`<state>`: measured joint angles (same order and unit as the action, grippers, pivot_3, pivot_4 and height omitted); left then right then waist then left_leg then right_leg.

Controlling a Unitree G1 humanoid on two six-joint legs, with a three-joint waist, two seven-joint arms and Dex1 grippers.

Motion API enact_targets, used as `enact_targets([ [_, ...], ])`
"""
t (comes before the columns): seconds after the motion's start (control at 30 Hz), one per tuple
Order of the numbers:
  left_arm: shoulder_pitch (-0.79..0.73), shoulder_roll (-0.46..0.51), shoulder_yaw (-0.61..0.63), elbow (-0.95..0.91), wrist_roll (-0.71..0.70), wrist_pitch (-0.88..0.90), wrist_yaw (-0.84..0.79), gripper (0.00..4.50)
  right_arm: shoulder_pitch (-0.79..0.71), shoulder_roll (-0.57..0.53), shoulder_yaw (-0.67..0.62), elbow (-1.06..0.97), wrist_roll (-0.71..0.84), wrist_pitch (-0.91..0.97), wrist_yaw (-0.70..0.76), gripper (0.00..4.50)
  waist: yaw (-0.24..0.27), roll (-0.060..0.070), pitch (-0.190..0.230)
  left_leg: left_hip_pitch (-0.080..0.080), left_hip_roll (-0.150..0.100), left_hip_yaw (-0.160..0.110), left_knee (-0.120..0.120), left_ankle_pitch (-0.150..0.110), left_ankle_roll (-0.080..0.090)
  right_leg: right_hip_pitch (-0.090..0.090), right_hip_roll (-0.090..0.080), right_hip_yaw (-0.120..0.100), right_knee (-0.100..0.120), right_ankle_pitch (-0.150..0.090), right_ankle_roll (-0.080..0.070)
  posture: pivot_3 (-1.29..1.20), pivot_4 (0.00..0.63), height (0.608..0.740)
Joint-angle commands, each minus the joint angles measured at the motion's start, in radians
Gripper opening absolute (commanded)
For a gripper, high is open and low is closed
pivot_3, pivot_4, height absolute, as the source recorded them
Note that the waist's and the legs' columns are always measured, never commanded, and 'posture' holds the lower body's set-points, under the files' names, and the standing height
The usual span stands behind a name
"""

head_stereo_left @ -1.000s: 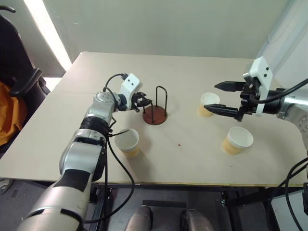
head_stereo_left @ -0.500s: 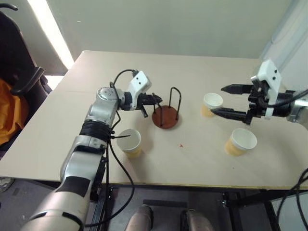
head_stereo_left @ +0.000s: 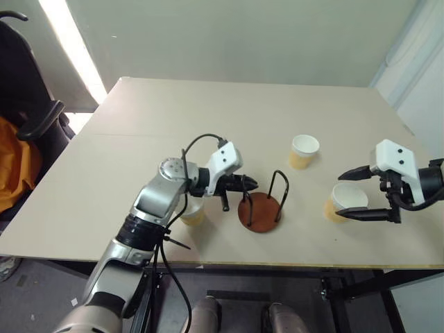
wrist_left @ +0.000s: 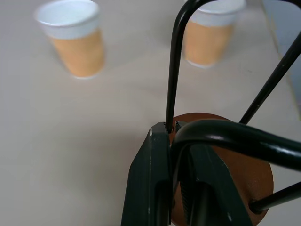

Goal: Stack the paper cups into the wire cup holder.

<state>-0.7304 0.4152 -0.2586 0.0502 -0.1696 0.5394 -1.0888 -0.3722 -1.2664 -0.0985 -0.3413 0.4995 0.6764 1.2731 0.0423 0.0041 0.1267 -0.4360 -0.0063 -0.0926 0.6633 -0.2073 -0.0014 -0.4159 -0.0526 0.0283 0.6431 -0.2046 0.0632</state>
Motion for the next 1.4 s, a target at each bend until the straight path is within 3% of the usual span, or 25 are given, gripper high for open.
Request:
enact_targets([
  [0.03, -0.018, -0.015, -0.002, 0.001, 0.003, -0.047, 0.022, 0.05, -0.014, 0.010, -0.019, -0.031, 0.022, -0.007, 0.001, 4.50, 0.000, 0.000, 0.000, 0.000, 0.000, 0.000, 0.000, 0.000, 0.000, 0.000, 0.000, 0.000, 0.000, -0.001, -0.002, 0.00, 0.150, 0.740],
  [0.27, -0.029, -0.030, -0.053, 0.061, 0.019, -0.105, -0.003, 0.05, -0.024, 0.028, -0.043, -0.078, 0.085, 0.023, -0.001, 4.50, 0.000, 0.000, 0.000, 0.000, 0.000, 0.000, 0.000, 0.000, 0.000, 0.001, 0.000, 0.001, 0.000, -0.001, 0.001, 0.00, 0.150, 0.740],
  [0.47, -0.063, -0.052, -0.060, 0.128, 0.036, -0.114, 0.016, 1.95, -0.017, 0.025, -0.038, -0.083, 0.079, 0.026, -0.014, 4.50, 0.000, 0.000, 0.000, 0.000, 0.000, 0.001, 0.000, -0.001, -0.004, 0.001, -0.001, 0.001, -0.001, 0.000, 0.003, 0.00, 0.150, 0.740],
  [0.67, -0.068, 0.009, -0.055, 0.095, 0.047, -0.145, -0.032, 4.13, -0.012, 0.013, -0.035, -0.059, 0.046, 0.010, -0.013, 4.50, 0.000, 0.000, 0.000, 0.000, 0.000, 0.001, 0.000, -0.002, -0.006, 0.001, 0.000, 0.001, -0.001, -0.002, 0.004, 0.00, 0.150, 0.740],
  [1.07, -0.111, 0.252, 0.032, -0.062, -0.035, -0.153, -0.217, 4.13, -0.008, -0.049, 0.052, 0.088, -0.132, -0.094, 0.007, 4.50, 0.000, 0.000, 0.000, -0.001, 0.000, 0.001, 0.000, -0.007, 0.001, 0.000, -0.001, 0.001, -0.001, -0.004, 0.004, 0.00, 0.150, 0.740],
  [1.13, -0.121, 0.307, 0.073, -0.099, -0.091, -0.115, -0.266, 4.13, -0.003, -0.053, 0.076, 0.098, -0.163, -0.105, 0.005, 4.50, -0.002, 0.000, 0.000, -0.001, 0.000, 0.001, 0.000, -0.009, 0.002, -0.001, -0.001, 0.001, 0.000, -0.004, 0.003, 0.00, 0.150, 0.740],
  [1.27, -0.142, 0.461, 0.255, -0.222, -0.343, 0.075, -0.381, 4.13, 0.015, -0.052, 0.095, 0.101, -0.205, -0.115, -0.004, 4.50, -0.009, 0.000, 0.000, -0.002, 0.001, 0.001, -0.001, -0.009, 0.002, -0.003, 0.000, 0.000, 0.000, -0.004, 0.002, 0.00, 0.150, 0.740],
  [1.4, -0.143, 0.476, 0.307, -0.301, -0.435, 0.155, -0.316, 4.13, 0.029, -0.034, 0.101, 0.088, -0.207, -0.099, -0.004, 4.50, -0.010, 0.002, -0.001, -0.001, 0.001, 0.001, -0.001, -0.011, 0.001, -0.002, -0.001, 0.000, -0.001, -0.006, 0.001, 0.00, 0.150, 0.740],
])
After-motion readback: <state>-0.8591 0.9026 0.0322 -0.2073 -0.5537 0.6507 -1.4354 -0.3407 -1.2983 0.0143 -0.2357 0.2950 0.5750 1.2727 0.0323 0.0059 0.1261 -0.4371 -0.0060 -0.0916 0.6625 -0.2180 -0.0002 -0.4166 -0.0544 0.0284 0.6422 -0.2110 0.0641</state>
